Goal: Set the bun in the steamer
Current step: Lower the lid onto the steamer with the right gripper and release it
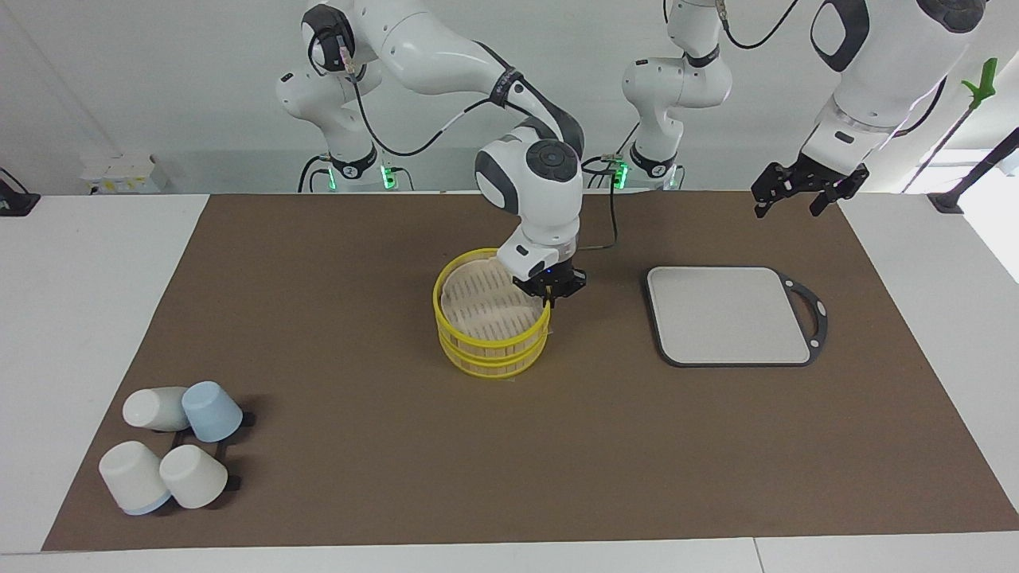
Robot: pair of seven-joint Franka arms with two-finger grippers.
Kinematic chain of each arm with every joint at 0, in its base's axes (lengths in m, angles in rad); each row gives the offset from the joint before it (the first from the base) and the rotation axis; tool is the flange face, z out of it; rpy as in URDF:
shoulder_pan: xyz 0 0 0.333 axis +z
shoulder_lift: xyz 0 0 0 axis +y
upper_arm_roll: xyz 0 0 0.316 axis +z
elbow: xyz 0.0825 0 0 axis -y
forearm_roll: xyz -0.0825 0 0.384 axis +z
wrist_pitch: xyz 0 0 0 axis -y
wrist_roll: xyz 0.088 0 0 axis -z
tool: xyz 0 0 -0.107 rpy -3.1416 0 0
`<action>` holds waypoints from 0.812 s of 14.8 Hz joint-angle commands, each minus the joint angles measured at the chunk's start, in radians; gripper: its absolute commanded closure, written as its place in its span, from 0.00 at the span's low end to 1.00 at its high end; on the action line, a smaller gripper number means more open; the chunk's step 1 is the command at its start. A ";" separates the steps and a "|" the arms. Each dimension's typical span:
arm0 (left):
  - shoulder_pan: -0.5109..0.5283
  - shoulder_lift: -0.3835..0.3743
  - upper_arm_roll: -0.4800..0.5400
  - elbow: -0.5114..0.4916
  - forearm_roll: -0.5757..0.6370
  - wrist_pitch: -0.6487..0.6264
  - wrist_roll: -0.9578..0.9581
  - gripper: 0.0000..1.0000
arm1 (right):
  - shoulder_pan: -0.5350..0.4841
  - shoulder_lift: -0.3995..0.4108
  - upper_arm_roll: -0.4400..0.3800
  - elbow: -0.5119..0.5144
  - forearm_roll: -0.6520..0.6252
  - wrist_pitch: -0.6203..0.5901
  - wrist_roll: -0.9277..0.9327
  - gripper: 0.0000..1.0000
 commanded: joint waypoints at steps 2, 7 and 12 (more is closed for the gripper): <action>0.011 0.038 -0.010 0.069 -0.019 -0.031 0.003 0.00 | -0.012 -0.006 0.004 -0.025 -0.004 0.041 -0.037 1.00; 0.011 0.038 -0.007 0.067 -0.019 -0.030 0.003 0.00 | -0.010 -0.014 0.004 -0.052 -0.001 0.070 -0.034 0.78; 0.011 0.035 -0.006 0.063 -0.040 -0.028 0.000 0.00 | 0.004 -0.017 -0.001 -0.033 -0.003 0.052 0.007 0.00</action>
